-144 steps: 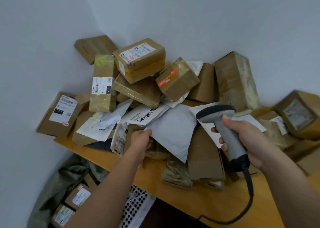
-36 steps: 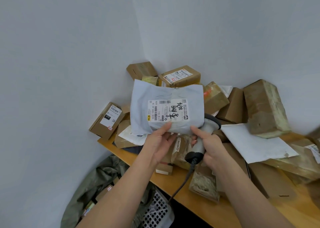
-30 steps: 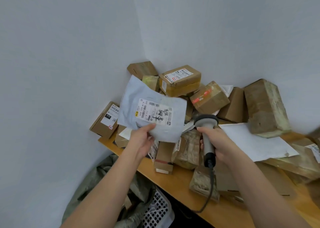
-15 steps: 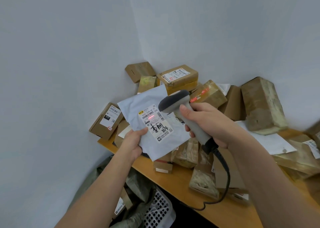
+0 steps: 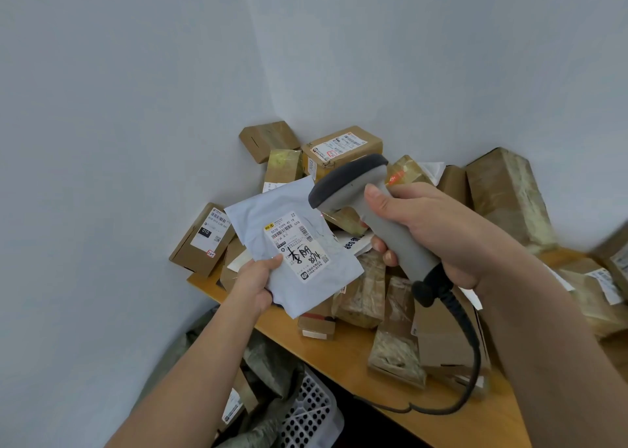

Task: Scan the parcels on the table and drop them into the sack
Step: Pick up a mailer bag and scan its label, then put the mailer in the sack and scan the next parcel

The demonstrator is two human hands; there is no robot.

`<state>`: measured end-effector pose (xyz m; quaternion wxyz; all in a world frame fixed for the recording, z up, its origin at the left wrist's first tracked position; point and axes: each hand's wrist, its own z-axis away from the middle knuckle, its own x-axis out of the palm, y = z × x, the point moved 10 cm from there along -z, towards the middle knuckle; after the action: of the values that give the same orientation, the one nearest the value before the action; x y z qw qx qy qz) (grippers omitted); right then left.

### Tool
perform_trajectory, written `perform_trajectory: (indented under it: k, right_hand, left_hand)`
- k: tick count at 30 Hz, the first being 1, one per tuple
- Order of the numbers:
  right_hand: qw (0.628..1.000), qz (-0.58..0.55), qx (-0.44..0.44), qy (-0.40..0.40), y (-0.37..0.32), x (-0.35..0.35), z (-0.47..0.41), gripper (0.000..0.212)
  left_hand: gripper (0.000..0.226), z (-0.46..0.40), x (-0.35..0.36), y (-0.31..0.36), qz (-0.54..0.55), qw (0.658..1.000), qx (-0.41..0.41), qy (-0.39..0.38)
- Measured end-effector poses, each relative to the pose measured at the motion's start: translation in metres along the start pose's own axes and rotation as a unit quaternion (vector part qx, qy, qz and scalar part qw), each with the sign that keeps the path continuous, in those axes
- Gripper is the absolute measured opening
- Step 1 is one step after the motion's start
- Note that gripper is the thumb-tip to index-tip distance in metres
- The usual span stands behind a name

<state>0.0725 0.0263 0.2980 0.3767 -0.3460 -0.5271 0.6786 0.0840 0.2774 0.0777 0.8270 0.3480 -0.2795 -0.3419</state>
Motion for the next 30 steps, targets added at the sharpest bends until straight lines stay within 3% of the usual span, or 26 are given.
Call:
perform_trajectory:
  k: [13,18,24,30]
  right_hand:
    - [1.0,-0.003,-0.004,-0.007,-0.008,0.003,-0.002,0.035]
    - [1.0,-0.011,0.007,-0.021,-0.001,0.017,-0.017,0.034]
    - [0.997,0.01,0.055,-0.05,0.036,0.062,-0.049,0.036]
    - [0.989,0.007,0.114,-0.097,0.092,0.143,-0.086,0.035]
  left_hand:
    - [0.025,-0.015,-0.005,-0.004,-0.011,1.0,-0.003,0.007]
    - [0.024,-0.031,-0.037,-0.004,-0.004,0.999,0.0,0.045]
    - [0.031,-0.044,-0.154,-0.02,0.05,0.98,0.009,0.195]
    - [0.037,-0.027,-0.285,-0.082,0.06,0.943,-0.043,0.326]
